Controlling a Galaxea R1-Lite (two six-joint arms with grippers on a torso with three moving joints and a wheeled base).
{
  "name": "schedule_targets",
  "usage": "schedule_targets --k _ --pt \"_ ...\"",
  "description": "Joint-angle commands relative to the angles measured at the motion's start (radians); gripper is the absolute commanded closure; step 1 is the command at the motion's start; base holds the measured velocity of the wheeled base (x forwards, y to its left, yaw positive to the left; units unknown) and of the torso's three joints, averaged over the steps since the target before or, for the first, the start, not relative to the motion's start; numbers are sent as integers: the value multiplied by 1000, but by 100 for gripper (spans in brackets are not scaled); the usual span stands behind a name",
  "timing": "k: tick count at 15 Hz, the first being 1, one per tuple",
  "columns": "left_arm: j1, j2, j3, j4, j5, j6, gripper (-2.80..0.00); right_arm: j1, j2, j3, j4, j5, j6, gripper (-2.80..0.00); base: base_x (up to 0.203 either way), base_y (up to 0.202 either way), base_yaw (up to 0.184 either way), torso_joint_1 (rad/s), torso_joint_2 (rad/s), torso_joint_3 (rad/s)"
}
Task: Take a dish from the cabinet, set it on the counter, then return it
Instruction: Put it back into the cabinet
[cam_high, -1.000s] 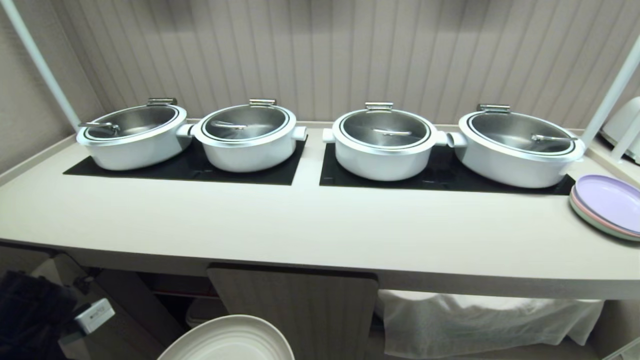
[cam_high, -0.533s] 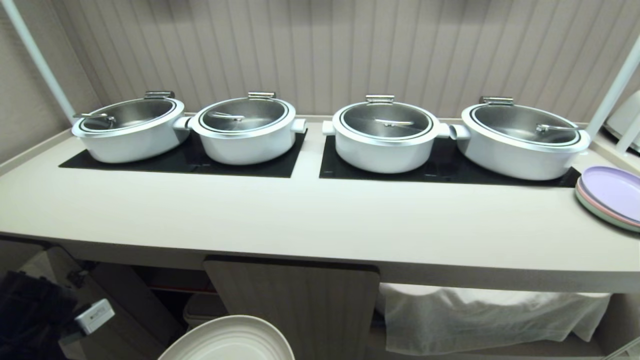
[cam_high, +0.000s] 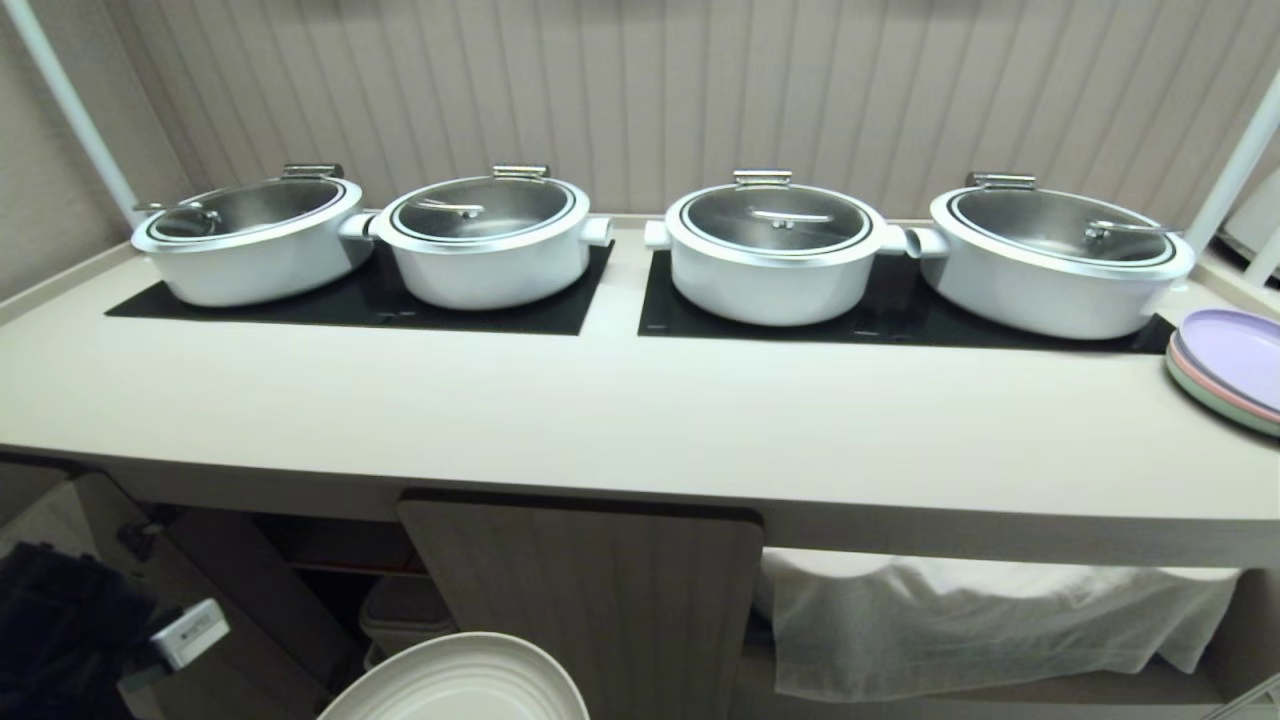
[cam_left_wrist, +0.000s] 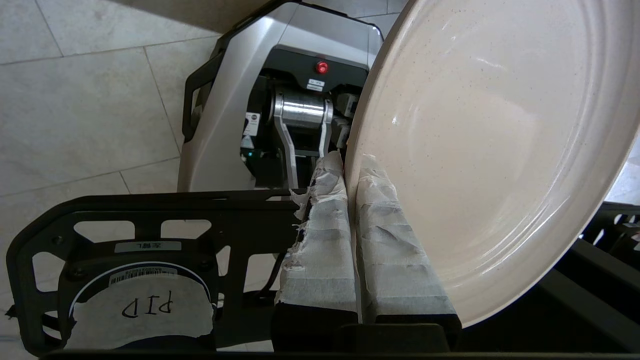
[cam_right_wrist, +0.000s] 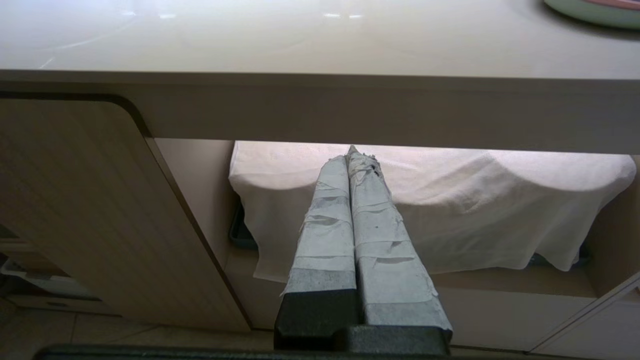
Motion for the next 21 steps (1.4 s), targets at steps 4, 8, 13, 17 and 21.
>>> schedule_targets --k 4,8,13,17,21 --pt "0 3 -3 2 -1 -2 0 0 1 -1 0 0 3 0 0 0 0 -162 343 178" --pt "0 3 -3 2 -1 -2 0 0 1 1 0 0 4 0 0 0 0 -178 378 196" --pt "0 0 -3 2 1 -2 0 0 1 -1 0 0 5 0 0 0 0 -254 532 281" --pt "0 -2 -4 2 1 -2 0 0 1 -1 0 0 5 0 0 0 0 -247 537 286" --pt "0 -9 -3 2 1 -2 0 0 1 0 0 0 5 0 0 0 0 -236 505 277"
